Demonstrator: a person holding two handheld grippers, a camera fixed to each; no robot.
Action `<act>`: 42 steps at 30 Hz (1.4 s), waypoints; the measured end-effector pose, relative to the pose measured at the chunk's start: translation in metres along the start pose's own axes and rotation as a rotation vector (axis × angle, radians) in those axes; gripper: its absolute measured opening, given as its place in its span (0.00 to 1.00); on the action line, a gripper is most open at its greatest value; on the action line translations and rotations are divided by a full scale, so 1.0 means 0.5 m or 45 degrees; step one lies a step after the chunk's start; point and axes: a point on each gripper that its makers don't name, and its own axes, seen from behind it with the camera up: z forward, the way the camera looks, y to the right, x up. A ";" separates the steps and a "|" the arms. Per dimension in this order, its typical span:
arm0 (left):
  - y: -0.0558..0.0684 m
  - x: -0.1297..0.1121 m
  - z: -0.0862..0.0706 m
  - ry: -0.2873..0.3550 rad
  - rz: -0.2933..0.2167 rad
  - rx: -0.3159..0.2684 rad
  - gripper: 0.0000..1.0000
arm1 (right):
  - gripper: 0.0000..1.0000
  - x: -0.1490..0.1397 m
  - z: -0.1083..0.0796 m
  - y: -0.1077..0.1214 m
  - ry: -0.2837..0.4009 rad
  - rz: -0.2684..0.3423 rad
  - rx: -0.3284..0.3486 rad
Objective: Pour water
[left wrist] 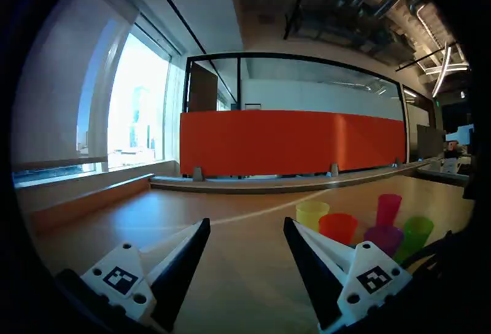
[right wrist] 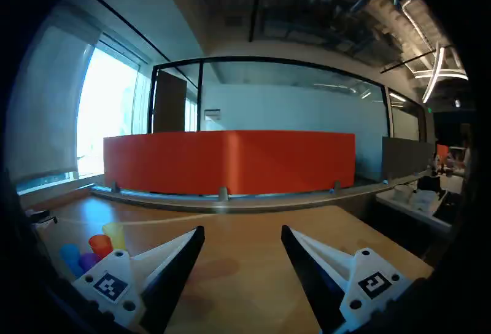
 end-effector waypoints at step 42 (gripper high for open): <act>0.001 -0.005 0.000 -0.008 0.003 0.003 0.88 | 0.99 -0.012 -0.016 0.026 0.178 -0.059 -0.003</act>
